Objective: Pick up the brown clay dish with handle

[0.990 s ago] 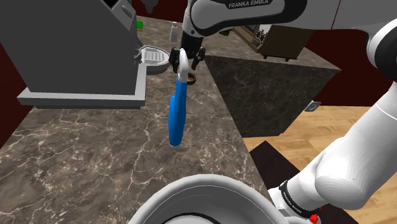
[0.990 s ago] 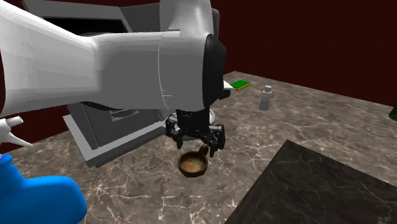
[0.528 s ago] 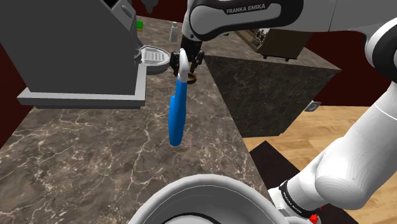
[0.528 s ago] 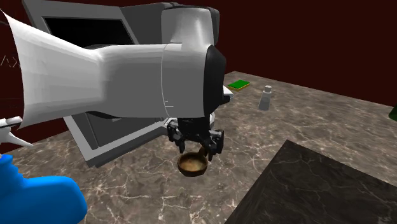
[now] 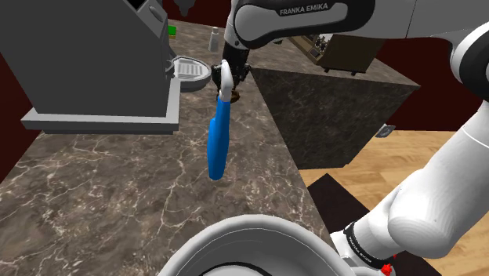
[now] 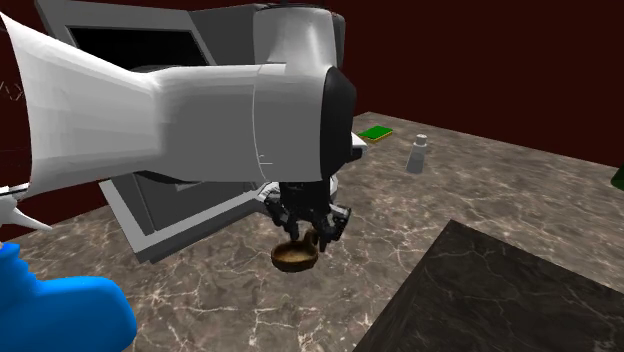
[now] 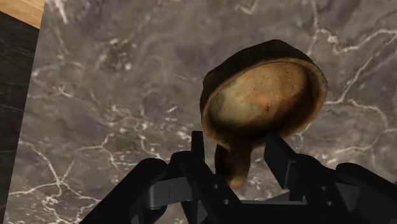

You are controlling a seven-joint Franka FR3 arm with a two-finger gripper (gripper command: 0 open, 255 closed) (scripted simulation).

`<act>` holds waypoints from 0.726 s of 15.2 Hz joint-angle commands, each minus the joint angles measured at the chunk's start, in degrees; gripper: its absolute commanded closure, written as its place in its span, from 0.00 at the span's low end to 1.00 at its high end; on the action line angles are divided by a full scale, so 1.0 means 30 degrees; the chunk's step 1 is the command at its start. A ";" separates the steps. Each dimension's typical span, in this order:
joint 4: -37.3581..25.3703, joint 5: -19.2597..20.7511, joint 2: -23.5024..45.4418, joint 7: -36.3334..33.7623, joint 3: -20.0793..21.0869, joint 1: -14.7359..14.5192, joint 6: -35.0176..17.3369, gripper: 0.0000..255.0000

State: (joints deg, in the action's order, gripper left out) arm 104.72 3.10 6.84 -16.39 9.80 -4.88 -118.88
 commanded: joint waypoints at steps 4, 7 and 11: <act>-0.0888 -0.0068 -0.0168 0.0056 0.0020 -0.0012 0.1115 1.00; -0.1551 -0.0098 -0.0254 0.0092 0.0027 -0.0013 0.1861 1.00; -0.2507 -0.0125 -0.0310 0.0130 0.0035 -0.0020 0.2872 1.00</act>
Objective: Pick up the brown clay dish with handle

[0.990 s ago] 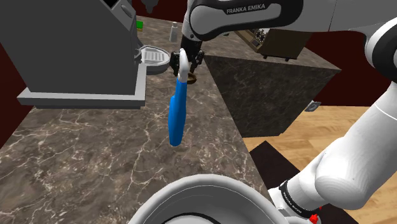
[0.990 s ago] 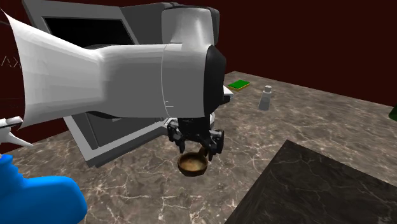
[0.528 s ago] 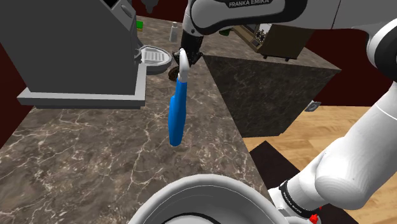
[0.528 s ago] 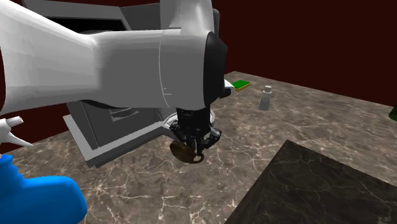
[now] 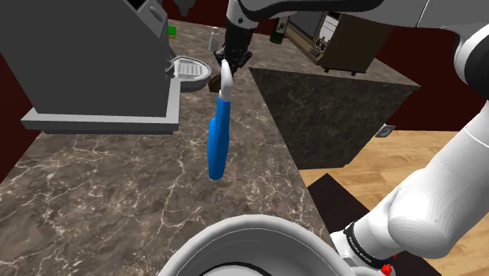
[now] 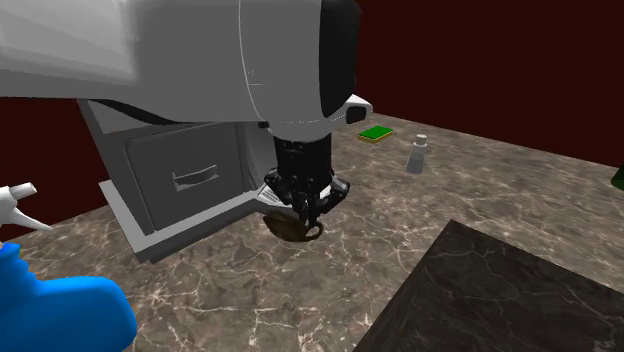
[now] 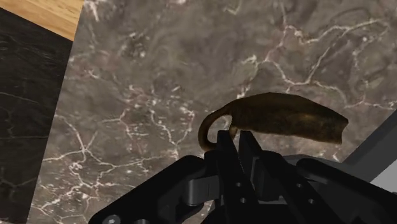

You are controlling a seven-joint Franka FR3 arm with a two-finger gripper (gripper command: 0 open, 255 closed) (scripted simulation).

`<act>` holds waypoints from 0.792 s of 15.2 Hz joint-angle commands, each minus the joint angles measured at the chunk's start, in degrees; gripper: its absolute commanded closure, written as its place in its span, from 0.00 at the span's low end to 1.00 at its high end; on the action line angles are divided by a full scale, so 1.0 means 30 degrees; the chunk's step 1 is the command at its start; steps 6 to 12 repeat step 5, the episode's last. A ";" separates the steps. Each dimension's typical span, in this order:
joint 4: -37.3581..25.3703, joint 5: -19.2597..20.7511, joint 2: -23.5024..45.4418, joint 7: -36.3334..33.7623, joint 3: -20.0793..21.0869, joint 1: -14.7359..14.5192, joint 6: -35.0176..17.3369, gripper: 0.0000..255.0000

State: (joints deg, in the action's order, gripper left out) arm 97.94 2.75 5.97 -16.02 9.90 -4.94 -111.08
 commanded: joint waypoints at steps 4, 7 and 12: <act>-0.1056 -0.0019 -0.0020 0.0032 0.0009 -0.0011 0.1083 1.00; -0.1061 -0.0018 -0.0016 0.0031 0.0009 -0.0011 0.1084 1.00; -0.1061 -0.0018 -0.0016 0.0031 0.0009 -0.0011 0.1084 1.00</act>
